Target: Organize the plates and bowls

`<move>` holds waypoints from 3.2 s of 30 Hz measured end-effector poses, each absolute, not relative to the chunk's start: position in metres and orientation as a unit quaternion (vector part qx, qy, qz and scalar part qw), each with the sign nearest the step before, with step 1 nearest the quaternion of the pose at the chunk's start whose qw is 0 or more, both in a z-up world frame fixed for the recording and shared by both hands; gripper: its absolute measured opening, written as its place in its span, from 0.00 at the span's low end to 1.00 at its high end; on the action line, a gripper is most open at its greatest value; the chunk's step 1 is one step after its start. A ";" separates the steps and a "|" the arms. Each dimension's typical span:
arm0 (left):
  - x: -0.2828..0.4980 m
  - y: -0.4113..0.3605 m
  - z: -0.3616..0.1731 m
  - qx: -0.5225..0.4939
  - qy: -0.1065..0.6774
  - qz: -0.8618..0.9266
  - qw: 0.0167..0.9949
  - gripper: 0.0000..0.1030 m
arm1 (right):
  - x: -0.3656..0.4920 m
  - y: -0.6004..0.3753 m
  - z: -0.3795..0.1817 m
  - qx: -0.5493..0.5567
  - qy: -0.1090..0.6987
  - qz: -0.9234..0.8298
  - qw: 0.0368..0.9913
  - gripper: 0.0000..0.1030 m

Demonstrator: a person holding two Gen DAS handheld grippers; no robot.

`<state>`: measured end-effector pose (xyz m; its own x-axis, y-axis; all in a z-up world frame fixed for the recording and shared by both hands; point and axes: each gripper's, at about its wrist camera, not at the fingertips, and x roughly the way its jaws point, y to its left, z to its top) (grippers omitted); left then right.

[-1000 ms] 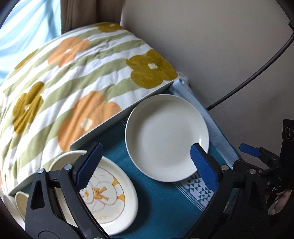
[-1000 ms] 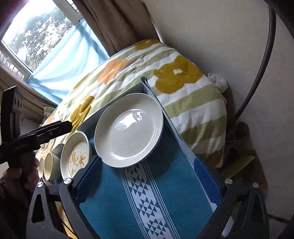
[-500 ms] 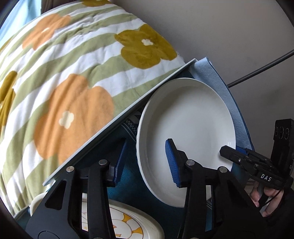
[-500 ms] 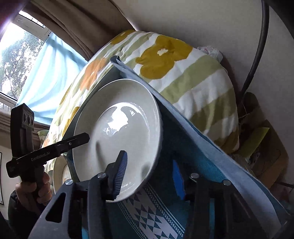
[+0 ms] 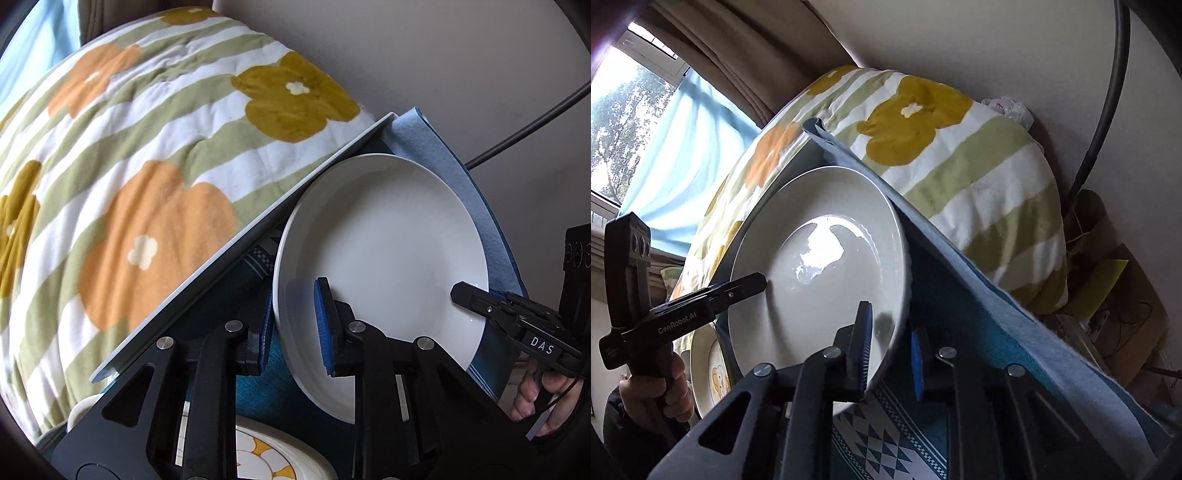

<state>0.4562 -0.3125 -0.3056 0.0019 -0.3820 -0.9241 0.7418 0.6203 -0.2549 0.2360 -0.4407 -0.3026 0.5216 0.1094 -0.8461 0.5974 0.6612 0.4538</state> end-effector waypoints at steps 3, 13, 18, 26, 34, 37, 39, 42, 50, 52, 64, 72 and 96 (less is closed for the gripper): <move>0.454 -0.312 -0.303 0.162 0.572 -0.402 0.696 0.18 | 0.235 -0.441 -0.300 0.382 0.460 -0.150 0.787 0.16; 0.436 -0.301 -0.265 0.157 0.541 -0.392 0.727 0.18 | 0.230 -0.437 -0.272 0.351 0.441 -0.132 0.816 0.16; 0.410 -0.281 -0.225 0.135 0.519 -0.370 0.759 0.18 | 0.220 -0.433 -0.244 0.329 0.436 -0.098 0.832 0.16; 0.339 -0.212 -0.171 0.075 0.499 -0.279 0.817 0.18 | 0.199 -0.400 -0.194 0.252 0.439 0.007 0.863 0.16; 0.249 -0.111 -0.160 0.007 0.499 -0.166 0.851 0.18 | 0.178 -0.331 -0.185 0.193 0.459 0.123 0.858 0.16; 0.220 -0.073 -0.166 -0.014 0.504 -0.130 0.854 0.18 | 0.170 -0.300 -0.192 0.175 0.471 0.158 0.850 0.16; 0.203 -0.048 -0.171 -0.025 0.510 -0.108 0.853 0.18 | 0.166 -0.280 -0.199 0.169 0.480 0.178 0.842 0.16; 0.182 -0.014 -0.182 -0.039 0.519 -0.082 0.850 0.18 | 0.158 -0.248 -0.211 0.157 0.490 0.203 0.833 0.16; 0.156 0.050 -0.226 -0.061 0.547 -0.056 0.833 0.18 | 0.150 -0.183 -0.246 0.134 0.518 0.219 0.816 0.16; 0.156 0.057 -0.237 -0.061 0.557 -0.058 0.827 0.18 | 0.150 -0.173 -0.252 0.126 0.521 0.217 0.816 0.16; 0.164 0.076 -0.271 -0.065 0.572 -0.073 0.814 0.18 | 0.152 -0.148 -0.265 0.105 0.523 0.196 0.823 0.16; 0.169 0.071 -0.280 -0.047 0.577 -0.066 0.813 0.18 | 0.152 -0.145 -0.267 0.091 0.522 0.188 0.827 0.16; 0.156 0.031 -0.279 0.146 0.527 0.011 0.837 0.18 | 0.150 -0.119 -0.271 -0.011 0.509 0.177 0.842 0.16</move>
